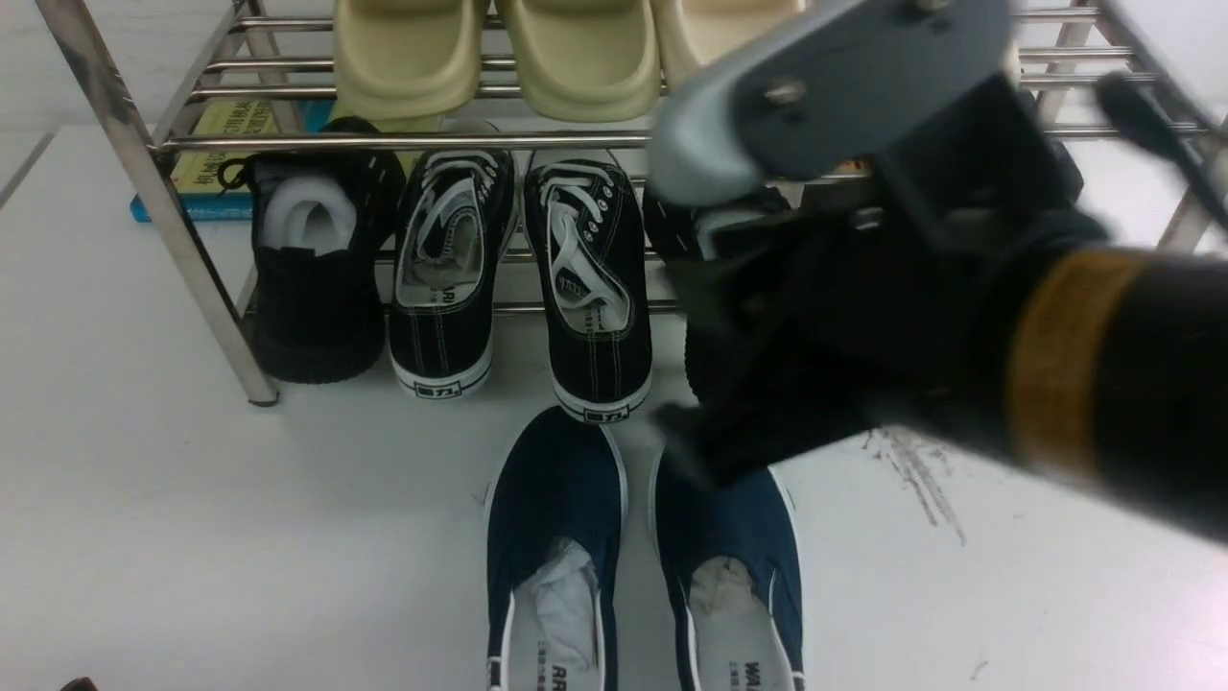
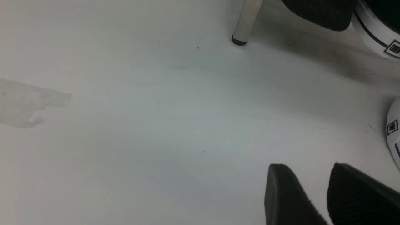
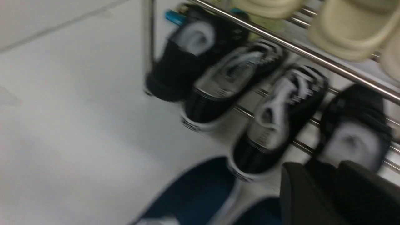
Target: Take the shoes off the shelf with your hand on the white table.
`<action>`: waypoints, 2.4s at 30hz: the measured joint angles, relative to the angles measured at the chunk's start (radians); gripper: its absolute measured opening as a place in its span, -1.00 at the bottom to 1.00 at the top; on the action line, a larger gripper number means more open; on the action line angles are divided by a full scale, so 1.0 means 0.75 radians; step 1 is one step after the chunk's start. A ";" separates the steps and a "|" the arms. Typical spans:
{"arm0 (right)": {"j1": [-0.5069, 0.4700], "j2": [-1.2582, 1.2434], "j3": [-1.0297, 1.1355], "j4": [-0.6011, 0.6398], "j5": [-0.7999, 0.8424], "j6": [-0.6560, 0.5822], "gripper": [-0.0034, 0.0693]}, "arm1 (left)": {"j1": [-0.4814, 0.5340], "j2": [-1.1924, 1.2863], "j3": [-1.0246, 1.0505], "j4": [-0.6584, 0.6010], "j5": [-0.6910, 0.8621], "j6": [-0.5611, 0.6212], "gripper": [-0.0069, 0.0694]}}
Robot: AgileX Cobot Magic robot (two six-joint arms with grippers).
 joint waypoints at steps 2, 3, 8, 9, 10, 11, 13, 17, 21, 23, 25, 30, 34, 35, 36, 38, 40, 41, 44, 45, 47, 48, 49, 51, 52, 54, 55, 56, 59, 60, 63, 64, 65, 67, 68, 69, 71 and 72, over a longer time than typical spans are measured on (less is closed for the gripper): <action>0.000 -0.069 0.000 0.067 0.160 -0.106 -0.62 | 0.000 0.000 0.000 0.000 0.000 0.000 -0.19; 0.000 -0.136 0.000 0.130 0.287 -0.180 -0.76 | 0.000 0.000 0.000 0.000 0.000 0.000 -0.19; 0.000 -0.371 0.013 0.279 0.551 -0.326 -0.95 | 0.000 0.000 0.000 0.000 0.000 0.000 -0.19; 0.000 -0.427 0.031 0.298 0.557 -0.334 -0.94 | 0.000 0.000 0.000 0.000 0.000 0.000 -0.19; 0.000 -0.499 0.063 0.319 0.563 -0.340 -0.94 | 0.000 0.000 0.000 0.000 0.000 0.000 -0.19; 0.000 -0.563 0.097 0.334 0.566 -0.343 -0.94 | 0.000 0.000 0.000 0.000 0.000 0.000 -0.19; 0.000 -0.644 0.147 0.348 0.567 -0.341 -0.94 | 0.000 0.000 0.000 0.000 0.000 0.000 -0.19; 0.000 -0.955 0.410 0.350 0.494 -0.242 -0.94 | 0.000 0.000 0.000 0.000 0.000 0.000 -0.19; 0.000 -1.140 0.642 0.346 0.248 -0.165 -0.94 | 0.000 0.000 0.000 0.000 0.000 0.000 -0.19; 0.000 -1.229 0.821 0.334 0.018 -0.151 -0.94 | 0.000 0.000 0.000 0.000 0.000 0.000 -0.19; 0.000 -1.267 0.949 0.297 -0.158 -0.148 -0.93 | 0.000 0.000 0.000 0.000 0.000 0.000 -0.19; 0.000 -1.276 1.133 0.153 -0.562 -0.133 -0.92 | 0.000 0.000 0.000 0.000 0.000 0.000 -0.19; 0.000 -1.276 1.166 0.101 -0.724 -0.062 -0.92 | 0.000 0.000 0.000 0.000 0.000 0.000 -0.19; 0.000 -1.276 1.166 0.093 -0.741 -0.044 -0.92 | 0.000 0.000 0.000 0.000 0.000 0.000 -0.19; 0.000 -1.276 1.167 0.084 -0.759 -0.029 -0.92 | 0.000 0.000 0.000 0.000 0.000 0.000 -0.19; 0.000 -1.276 1.169 0.074 -0.769 -0.015 -0.92 | 0.000 0.000 0.000 0.000 0.000 0.000 -0.19; 0.000 -1.276 1.169 0.067 -0.769 -0.011 -0.92 | 0.000 0.000 0.000 0.000 0.000 0.000 -0.19; 0.000 -1.276 1.169 0.067 -0.769 -0.009 -0.92 | 0.000 0.000 0.000 0.000 0.000 0.000 -0.19; 0.000 -1.276 1.169 0.066 -0.769 -0.006 -0.92 | 0.000 0.000 0.000 0.000 0.000 0.000 -0.19; 0.000 -1.276 1.169 0.064 -0.769 -0.005 -0.92 | 0.000 0.000 0.000 0.000 0.000 0.000 -0.19; 0.000 -1.276 1.169 0.063 -0.769 -0.005 -0.92 | 0.000 0.000 0.000 0.000 0.000 0.000 -0.19; 0.000 -1.276 1.169 0.063 -0.769 -0.005 -0.92 | 0.000 0.000 0.000 0.000 0.000 0.000 -0.19; 0.000 -1.276 1.169 0.063 -0.769 -0.005 -0.92 | 0.000 0.000 0.000 0.000 0.000 0.000 -0.19; 0.000 -1.276 1.169 0.063 -0.769 -0.005 -0.92 | 0.000 0.000 0.000 0.000 0.000 0.000 -0.19; 0.000 -1.276 1.169 0.063 -0.769 -0.005 -0.91 | 0.000 0.000 0.000 0.000 0.000 0.000 -0.19; 0.000 -1.276 1.169 0.063 -0.769 -0.003 -0.91 | 0.000 0.000 0.000 0.000 0.000 0.000 -0.19; 0.000 -1.276 1.169 0.063 -0.769 -0.003 -0.91 | 0.000 0.000 0.000 0.000 0.000 0.000 -0.19; 0.000 -1.276 1.169 0.062 -0.769 -0.002 -0.91 | 0.000 0.000 0.000 0.000 0.000 0.000 -0.19; 0.000 -1.276 1.169 0.062 -0.769 -0.002 -0.90 | 0.000 0.000 0.000 0.000 0.000 0.000 -0.19; 0.000 -1.276 1.169 0.062 -0.769 -0.002 -0.90 | 0.000 0.000 0.000 0.000 0.000 0.000 -0.19; 0.000 -1.276 1.169 0.067 -0.769 -0.002 -0.90 | 0.000 0.000 0.000 0.000 0.000 0.000 -0.19; 0.000 -1.276 1.169 0.078 -0.769 -0.001 -0.89 | 0.000 0.000 0.000 0.000 0.000 0.000 -0.19; 0.000 -1.276 1.169 0.106 -0.769 -0.001 -0.89 | 0.000 0.000 0.000 0.000 0.000 0.000 -0.19; 0.000 -1.276 1.169 0.160 -0.767 -0.005 -0.89 | 0.000 0.000 0.000 0.000 0.000 0.000 -0.19; 0.000 -1.276 1.169 0.223 -0.746 -0.043 -0.89 | 0.000 0.000 0.000 0.000 0.000 0.000 -0.19; 0.000 -1.276 1.169 0.263 -0.730 -0.073 -0.88 | 0.000 0.000 0.000 0.000 0.000 0.000 -0.19; 0.000 -1.276 1.169 0.355 -0.686 -0.174 -0.88 | 0.000 0.000 0.000 0.000 0.000 0.000 -0.19; 0.000 -1.276 1.169 0.397 -0.668 -0.223 -0.88 | 0.000 0.000 0.000 0.000 0.000 0.000 -0.19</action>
